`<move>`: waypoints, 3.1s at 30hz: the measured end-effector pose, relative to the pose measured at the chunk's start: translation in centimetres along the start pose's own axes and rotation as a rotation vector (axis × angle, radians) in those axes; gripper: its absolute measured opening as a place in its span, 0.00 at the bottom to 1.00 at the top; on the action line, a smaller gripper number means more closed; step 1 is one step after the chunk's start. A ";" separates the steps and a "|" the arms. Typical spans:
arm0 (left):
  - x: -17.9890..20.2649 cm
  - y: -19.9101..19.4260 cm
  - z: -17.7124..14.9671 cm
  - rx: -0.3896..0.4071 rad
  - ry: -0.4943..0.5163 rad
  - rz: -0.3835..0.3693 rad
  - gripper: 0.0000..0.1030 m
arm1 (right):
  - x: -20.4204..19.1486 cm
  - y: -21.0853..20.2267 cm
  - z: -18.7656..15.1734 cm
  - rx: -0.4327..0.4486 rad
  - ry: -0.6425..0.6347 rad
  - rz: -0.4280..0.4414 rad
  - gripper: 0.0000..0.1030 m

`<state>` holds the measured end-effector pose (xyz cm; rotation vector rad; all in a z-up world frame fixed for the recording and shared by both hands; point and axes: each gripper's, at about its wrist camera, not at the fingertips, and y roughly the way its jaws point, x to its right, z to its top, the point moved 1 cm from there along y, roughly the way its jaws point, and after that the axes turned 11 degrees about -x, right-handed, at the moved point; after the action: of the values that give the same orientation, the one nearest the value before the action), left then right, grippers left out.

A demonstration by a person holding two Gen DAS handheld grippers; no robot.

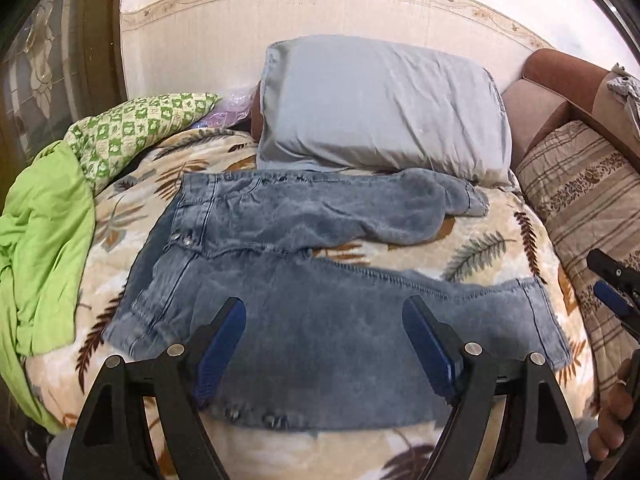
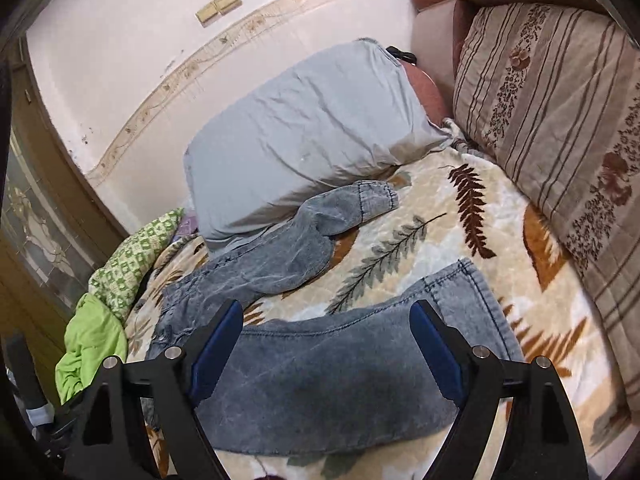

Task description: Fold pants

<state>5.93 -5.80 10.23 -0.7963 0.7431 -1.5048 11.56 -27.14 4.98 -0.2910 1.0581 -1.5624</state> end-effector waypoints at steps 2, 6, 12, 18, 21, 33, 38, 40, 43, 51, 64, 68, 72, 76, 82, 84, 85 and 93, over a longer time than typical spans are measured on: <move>0.3 1.1 1.1 -0.004 0.002 0.005 0.79 | 0.1 0.8 0.9 -0.005 0.000 0.003 0.84; 1.1 3.6 3.1 -0.012 0.014 0.010 0.79 | 0.4 2.8 2.9 -0.037 -0.011 0.008 0.84; 3.2 8.3 7.0 -0.032 0.045 -0.026 0.79 | 1.4 8.2 6.9 -0.125 -0.037 0.000 0.84; 4.9 14.4 11.4 -0.077 0.043 -0.119 0.79 | 4.2 14.9 11.5 -0.197 0.019 0.006 0.84; 3.8 16.5 11.8 -0.085 0.010 -0.135 0.79 | 5.5 18.3 13.8 -0.246 0.088 0.035 0.84; -0.3 18.6 12.0 -0.034 -0.060 -0.099 0.79 | 5.5 31.2 22.7 -0.384 0.343 -0.269 0.68; -0.6 17.8 11.7 -0.028 -0.082 -0.105 0.79 | 4.4 30.4 20.3 -0.417 0.348 -0.331 0.12; -0.8 17.2 11.7 -0.028 -0.093 -0.118 0.79 | 2.8 27.2 19.8 -0.352 0.281 -0.315 0.11; -1.1 16.2 12.0 -0.030 -0.100 -0.166 0.79 | 0.1 20.3 18.2 -0.222 0.159 -0.198 0.11; -1.0 18.8 14.2 -0.185 -0.194 -0.335 0.79 | 3.7 14.6 7.2 -0.194 0.136 -0.003 0.13; -1.3 28.2 20.2 -0.432 -0.329 -0.102 0.08 | 5.3 16.0 4.5 -0.252 0.134 0.019 0.13; -2.3 24.0 20.8 -0.335 -0.359 -0.171 0.04 | 6.9 15.8 5.3 -0.209 0.219 0.144 0.12; -3.6 16.4 18.6 -0.215 -0.355 -0.263 0.04 | 6.3 11.2 5.8 -0.095 0.167 0.231 0.12; -5.3 12.2 10.6 -0.220 -0.374 -0.314 0.04 | 6.3 7.7 2.3 -0.124 0.177 0.218 0.13; -6.2 13.9 -0.2 -0.281 -0.320 -0.276 0.04 | 7.8 7.4 -5.1 -0.255 0.226 0.028 0.17; -6.4 14.4 -1.5 -0.301 -0.335 -0.311 0.05 | 8.6 8.4 -5.1 -0.290 0.269 0.038 0.34; -6.6 14.5 -1.7 -0.297 -0.333 -0.319 0.07 | 9.2 8.8 -5.2 -0.287 0.298 0.065 0.39; -8.9 14.8 -0.4 -0.279 -0.366 -0.273 0.45 | 10.8 7.4 -4.1 -0.207 0.332 -0.047 0.17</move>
<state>14.22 1.97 -2.80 -1.3887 0.5892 -1.4511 10.37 -34.20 -6.75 -0.2011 1.4859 -1.5789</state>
